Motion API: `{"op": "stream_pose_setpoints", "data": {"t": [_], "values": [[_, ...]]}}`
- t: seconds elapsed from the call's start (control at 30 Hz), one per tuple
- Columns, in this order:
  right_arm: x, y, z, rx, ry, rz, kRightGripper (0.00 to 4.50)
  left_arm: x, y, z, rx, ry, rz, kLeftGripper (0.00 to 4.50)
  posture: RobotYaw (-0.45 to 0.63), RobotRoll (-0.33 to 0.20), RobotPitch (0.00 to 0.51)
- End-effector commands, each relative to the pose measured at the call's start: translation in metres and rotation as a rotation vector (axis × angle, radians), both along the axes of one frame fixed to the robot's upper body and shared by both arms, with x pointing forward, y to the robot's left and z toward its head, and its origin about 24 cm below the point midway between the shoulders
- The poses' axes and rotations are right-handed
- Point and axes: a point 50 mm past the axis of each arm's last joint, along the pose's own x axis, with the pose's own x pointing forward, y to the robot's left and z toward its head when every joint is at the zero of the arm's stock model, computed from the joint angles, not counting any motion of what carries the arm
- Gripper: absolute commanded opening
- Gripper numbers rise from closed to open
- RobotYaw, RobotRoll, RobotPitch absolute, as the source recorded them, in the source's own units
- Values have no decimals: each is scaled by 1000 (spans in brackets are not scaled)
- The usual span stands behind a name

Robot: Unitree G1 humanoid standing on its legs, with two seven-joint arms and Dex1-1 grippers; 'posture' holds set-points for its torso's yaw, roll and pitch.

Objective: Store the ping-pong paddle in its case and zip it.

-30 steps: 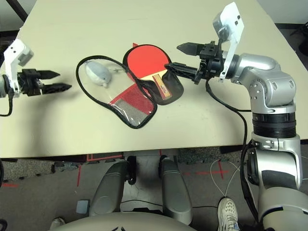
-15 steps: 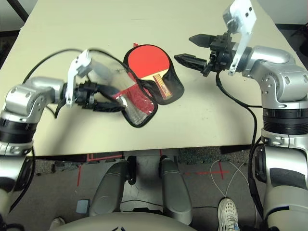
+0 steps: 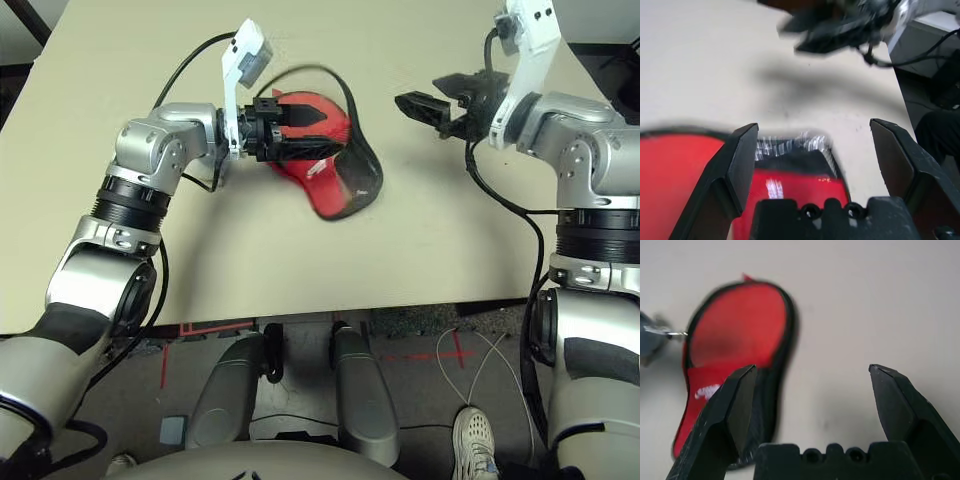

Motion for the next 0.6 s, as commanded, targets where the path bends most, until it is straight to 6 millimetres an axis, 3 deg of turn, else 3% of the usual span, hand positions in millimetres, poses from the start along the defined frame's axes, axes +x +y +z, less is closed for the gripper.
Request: {"op": "stream_pose_setpoints", "data": {"t": [0.03, 0.23, 0.47, 0.6], "values": [[-4, -4, -6, 72, 123, -35, 4461, -10, 9, 5, 2, -22, 1, 4500, 2, 0, 279], [-12, 11, -28, 269, 445, -12, 4461, -24, 29, -9, 74, -5, 34, 4500, 36, 0, 276], [-13, 31, -50, 280, 548, 57, 4461, -33, 40, -37, 189, 23, 53, 4500, 54, 0, 268], [-11, 37, -60, 265, 599, 39, 4461, -34, 41, -43, 210, 25, 56, 4500, 58, 0, 267]]}}
